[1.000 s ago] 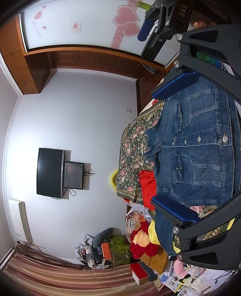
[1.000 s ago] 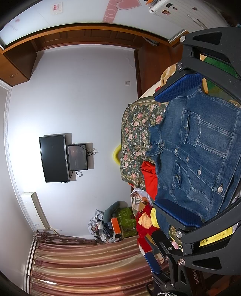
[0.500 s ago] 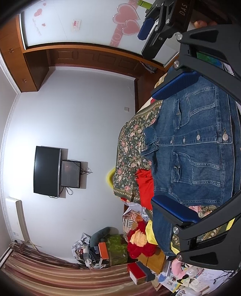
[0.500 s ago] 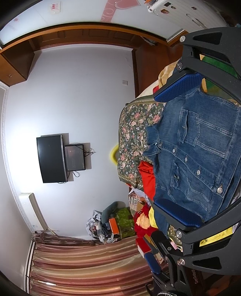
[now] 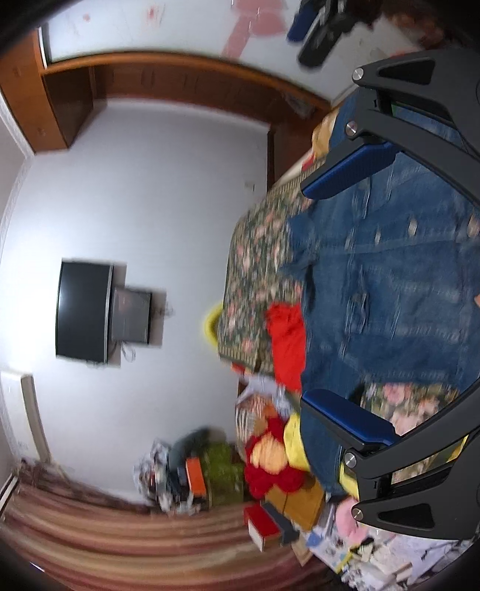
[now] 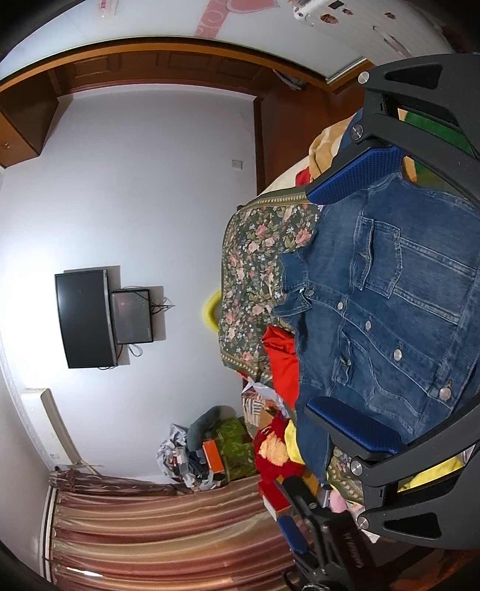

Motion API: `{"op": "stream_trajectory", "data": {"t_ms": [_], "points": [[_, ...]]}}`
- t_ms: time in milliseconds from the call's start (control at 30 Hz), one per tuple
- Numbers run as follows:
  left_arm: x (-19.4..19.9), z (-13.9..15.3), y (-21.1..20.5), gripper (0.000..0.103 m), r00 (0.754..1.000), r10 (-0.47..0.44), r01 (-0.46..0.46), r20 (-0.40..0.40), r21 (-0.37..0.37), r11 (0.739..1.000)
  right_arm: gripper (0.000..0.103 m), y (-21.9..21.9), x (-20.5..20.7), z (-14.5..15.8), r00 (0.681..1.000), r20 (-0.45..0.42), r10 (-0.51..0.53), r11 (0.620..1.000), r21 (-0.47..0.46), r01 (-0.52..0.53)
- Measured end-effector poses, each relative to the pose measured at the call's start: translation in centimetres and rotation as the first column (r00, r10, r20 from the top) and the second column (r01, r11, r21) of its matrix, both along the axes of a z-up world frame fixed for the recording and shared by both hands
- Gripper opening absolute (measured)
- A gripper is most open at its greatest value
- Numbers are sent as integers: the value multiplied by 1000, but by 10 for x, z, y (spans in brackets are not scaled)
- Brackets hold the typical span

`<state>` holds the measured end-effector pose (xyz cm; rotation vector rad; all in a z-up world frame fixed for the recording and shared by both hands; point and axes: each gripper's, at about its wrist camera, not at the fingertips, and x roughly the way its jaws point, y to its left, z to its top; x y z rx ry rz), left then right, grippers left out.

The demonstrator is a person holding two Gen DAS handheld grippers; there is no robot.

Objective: Fold large clothes
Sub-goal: 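Grasp the denim jacket sleeve with the left gripper and lift it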

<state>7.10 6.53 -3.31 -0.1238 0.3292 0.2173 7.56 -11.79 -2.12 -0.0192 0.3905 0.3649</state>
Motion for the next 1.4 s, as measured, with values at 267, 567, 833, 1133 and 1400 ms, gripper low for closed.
{"op": "stream_trajectory", "data": {"t_ms": [267,567,833,1133,1400], "points": [[44,-39,78,103,980,168,-171,-108,-21,985,103,6,43,-14,997,-80,-16,1000,2,17],[85,-102,180,103,910,304,-338,-282,-80,938,103,30,106,-44,979,-201,-34,999,-42,26],[106,-165,277,103,844,285,-428,-454,-251,868,103,62,158,-75,954,-299,-29,993,-117,-7],[127,-234,378,101,854,140,-451,-501,-578,680,103,100,200,-118,891,-454,29,983,-151,-109],[136,-264,433,91,885,148,-450,-442,-727,519,103,117,214,-131,870,-491,37,974,-176,-141]]}}
